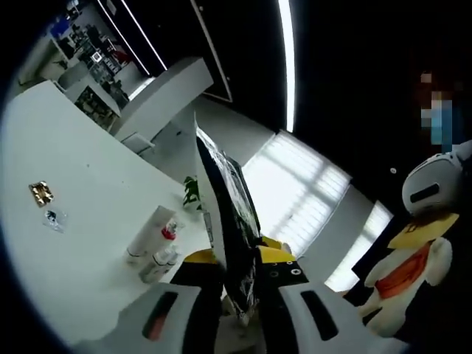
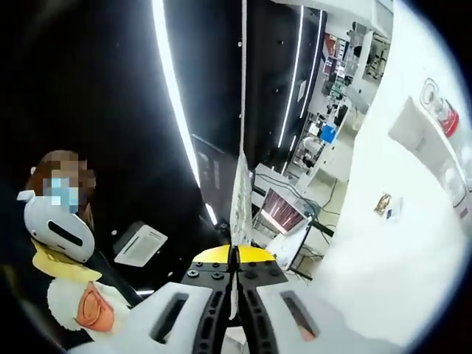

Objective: Arrange the skincare products in the storage area until every visible bottle or jar stands upright without overlapping.

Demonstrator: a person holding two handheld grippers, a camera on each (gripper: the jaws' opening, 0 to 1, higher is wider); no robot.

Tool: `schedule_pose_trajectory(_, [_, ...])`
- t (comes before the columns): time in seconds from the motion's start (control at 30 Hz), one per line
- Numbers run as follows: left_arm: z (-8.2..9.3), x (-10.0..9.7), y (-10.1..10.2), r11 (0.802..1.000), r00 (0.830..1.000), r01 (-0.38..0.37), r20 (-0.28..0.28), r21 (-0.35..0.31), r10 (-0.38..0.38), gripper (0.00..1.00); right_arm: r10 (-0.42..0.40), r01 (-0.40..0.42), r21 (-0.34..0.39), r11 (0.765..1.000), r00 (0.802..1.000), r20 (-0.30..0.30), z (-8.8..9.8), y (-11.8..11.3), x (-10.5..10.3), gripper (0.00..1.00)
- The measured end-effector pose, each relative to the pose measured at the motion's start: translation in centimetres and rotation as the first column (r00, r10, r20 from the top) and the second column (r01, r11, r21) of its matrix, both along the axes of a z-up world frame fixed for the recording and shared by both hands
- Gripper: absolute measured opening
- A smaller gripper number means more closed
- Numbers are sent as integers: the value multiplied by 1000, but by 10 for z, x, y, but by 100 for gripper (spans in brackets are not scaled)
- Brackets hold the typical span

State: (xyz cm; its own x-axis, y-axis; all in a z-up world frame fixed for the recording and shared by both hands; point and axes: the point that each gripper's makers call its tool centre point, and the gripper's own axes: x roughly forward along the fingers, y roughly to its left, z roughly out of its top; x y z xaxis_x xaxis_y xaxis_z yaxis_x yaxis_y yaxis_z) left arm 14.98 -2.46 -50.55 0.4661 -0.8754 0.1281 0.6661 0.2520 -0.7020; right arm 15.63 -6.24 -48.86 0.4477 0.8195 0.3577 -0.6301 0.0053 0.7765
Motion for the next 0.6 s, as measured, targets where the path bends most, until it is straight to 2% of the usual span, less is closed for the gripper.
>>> schedule_pose_trajectory(0.1, [-3, -1, -3, 1000, 1000, -2, -16, -9, 2, 9, -12, 12, -12, 1000, 1000, -16, -6, -2, 0, 1])
schedule_pose_trajectory(0.17, [-4, -1, -6, 1000, 1000, -7, -24, -14, 7, 3, -27, 26, -20, 999, 999, -29, -10, -4, 2, 1])
schedule_pose_trajectory(0.2, [-3, 0, -7, 999, 999, -15, -36, -28, 14, 1, -45, 44, -32, 999, 998, -40, -13, -6, 4, 1])
schedule_pose_trajectory(0.23, [-4, 1, -8, 999, 997, -20, -73, -44, 17, 0, -53, 51, -42, 998, 997, -48, -16, -7, 6, 1])
schedule_pose_trajectory(0.3, [-6, 4, -9, 999, 996, -28, -80, -40, 25, 0, -69, 65, -57, 996, 996, -63, -20, -8, 9, 1])
schedule_pose_trajectory(0.37, [-6, 4, -9, 999, 997, -38, -65, -32, 36, 0, -85, 80, -83, 993, 995, -58, -23, -9, 12, 1])
schedule_pose_trajectory(0.47, [-3, 5, -11, 996, 995, -31, -94, -88, 22, 0, -93, 86, -102, 991, 994, -60, -24, -10, 15, 1])
schedule_pose_trajectory(0.5, [-5, 6, -10, 996, 995, -35, -98, -84, 27, 0, -94, 88, -104, 991, 994, -59, -24, -10, 15, 1])
schedule_pose_trajectory(0.57, [-9, 8, -10, 996, 994, -40, -108, -75, 32, 0, -107, 97, -147, 984, 992, -61, -30, -10, 18, 1])
schedule_pose_trajectory(0.6, [-16, 10, -10, 997, 990, -48, -135, -57, 40, 0, -128, 121, -197, 973, 992, -22, -34, -11, 19, 1])
